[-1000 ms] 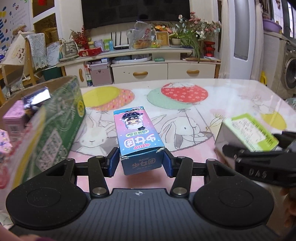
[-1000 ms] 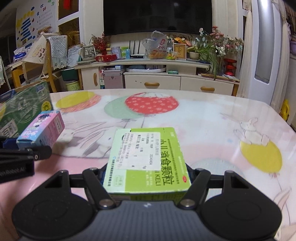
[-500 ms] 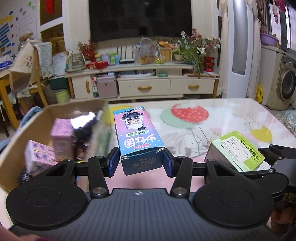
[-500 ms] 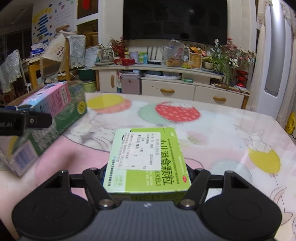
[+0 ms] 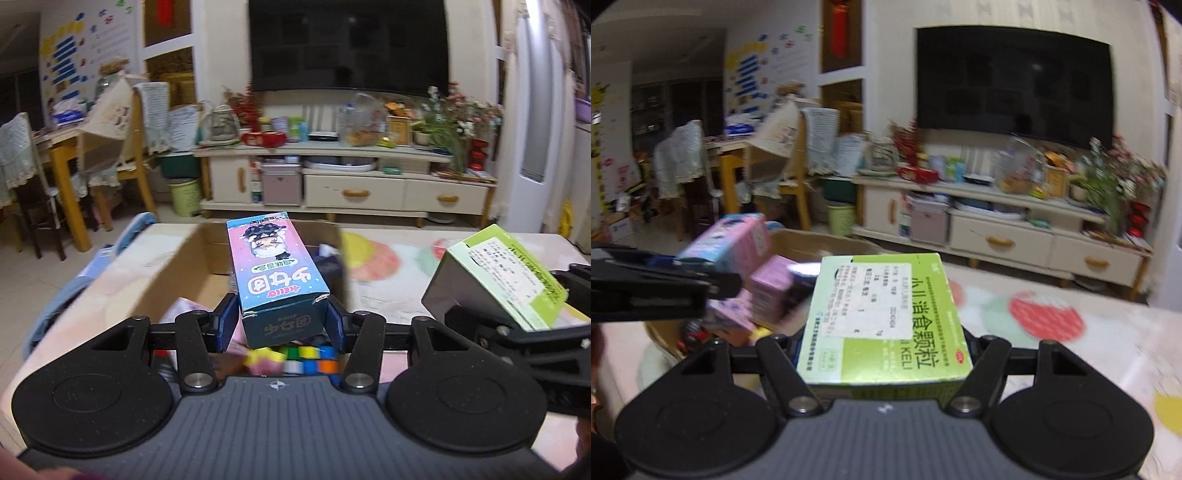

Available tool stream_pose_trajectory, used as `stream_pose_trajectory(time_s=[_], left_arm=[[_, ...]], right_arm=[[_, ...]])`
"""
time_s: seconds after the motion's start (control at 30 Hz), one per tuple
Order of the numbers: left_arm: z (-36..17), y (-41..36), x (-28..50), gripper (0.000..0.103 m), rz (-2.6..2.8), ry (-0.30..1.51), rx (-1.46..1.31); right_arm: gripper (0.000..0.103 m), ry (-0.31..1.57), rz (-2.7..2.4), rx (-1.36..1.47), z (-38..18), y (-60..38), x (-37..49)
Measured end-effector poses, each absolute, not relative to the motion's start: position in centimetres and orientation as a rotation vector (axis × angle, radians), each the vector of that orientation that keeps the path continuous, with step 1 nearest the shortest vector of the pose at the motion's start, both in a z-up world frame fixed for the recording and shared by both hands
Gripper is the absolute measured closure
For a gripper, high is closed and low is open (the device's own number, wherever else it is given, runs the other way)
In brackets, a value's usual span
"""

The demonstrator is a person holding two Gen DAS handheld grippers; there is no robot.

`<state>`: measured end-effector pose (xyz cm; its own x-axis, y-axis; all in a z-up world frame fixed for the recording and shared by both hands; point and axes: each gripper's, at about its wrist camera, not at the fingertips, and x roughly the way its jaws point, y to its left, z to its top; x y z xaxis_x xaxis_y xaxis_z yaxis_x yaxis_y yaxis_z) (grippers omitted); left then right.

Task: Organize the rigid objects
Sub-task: 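Carry candy box with left tool while right tool carries green box to cardboard box, then open left gripper over cardboard box while right gripper releases green box inside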

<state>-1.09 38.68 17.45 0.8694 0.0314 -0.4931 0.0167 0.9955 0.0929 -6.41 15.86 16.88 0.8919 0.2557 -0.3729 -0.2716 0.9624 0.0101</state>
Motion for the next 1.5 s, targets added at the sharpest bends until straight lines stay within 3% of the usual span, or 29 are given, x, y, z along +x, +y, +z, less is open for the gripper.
stream_pose_trajectory(time_s=[0.73,0.8,0.9,1.17,1.3,1.5], left_arm=[[13.9,46.1,5.3,0.045,0.106,0.585,-0.012],[14.4,46.2,4.9,0.018,0.091,0.542,-0.031],[14.9,45.3,4.7,0.009,0.093,0.491,0.052],[14.0,43.8,3.8,0.008,0.110,0.482,0.145],[13.6,44.7,3.9,0.016,0.141,0.525,0.107],[13.9,43.6,3.1,0.017,0.172,0.512,0.060]], right_arm=[[0.033,0.410,0.428,-0.224,13.1,26.8,-0.8],[0.033,0.403,0.433,-0.252,12.9,27.1,-1.0],[0.033,0.412,0.475,-0.285,12.5,28.1,-1.2],[0.024,0.406,0.478,-0.304,11.6,27.8,-1.9],[0.020,0.391,0.475,-0.298,11.8,27.0,-2.5],[0.014,0.371,0.414,-0.263,12.2,24.8,-2.8]])
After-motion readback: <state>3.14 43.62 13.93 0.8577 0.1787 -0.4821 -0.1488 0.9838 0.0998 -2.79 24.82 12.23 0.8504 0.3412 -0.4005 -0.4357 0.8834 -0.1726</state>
